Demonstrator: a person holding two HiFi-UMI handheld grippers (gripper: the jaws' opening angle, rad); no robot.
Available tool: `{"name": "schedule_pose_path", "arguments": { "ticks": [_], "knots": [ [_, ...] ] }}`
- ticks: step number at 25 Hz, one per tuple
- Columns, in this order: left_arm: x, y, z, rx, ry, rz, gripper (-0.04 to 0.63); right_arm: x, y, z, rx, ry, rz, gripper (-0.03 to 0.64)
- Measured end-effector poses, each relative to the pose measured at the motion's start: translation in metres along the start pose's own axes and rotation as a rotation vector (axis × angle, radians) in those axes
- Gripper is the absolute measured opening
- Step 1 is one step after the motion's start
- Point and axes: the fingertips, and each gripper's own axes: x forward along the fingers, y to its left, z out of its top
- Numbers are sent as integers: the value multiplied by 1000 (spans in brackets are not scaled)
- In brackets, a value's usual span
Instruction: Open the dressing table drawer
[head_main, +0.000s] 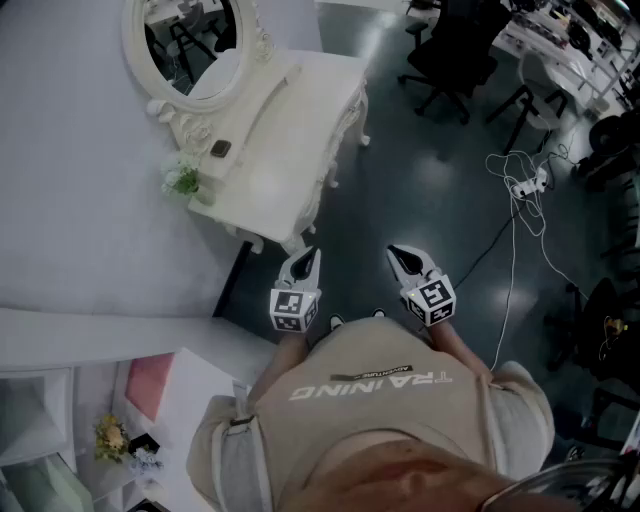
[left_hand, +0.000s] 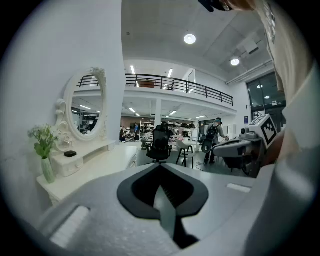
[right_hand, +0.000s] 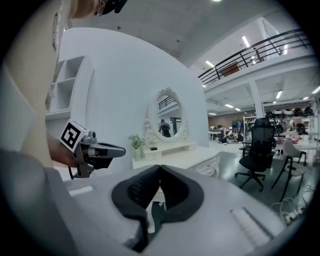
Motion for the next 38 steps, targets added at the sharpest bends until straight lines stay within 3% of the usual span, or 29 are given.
{"name": "schedule_pose_path", "arguments": {
  "ticks": [14,24,30,38],
  "knots": [
    [24,42,7,-8,-12,-33,8,37,-4,13,11,-32,-47,3],
    [42,61,-23,-36,39,-90,8,56,-10,-3,32,7,-113,4],
    [69,69,-33,-54,89,-27,8,78,-27,-18,59,53,-12,3],
    [152,77,11,-23,79,105,8,134,-109,7,5,13,180,4]
  ]
}}
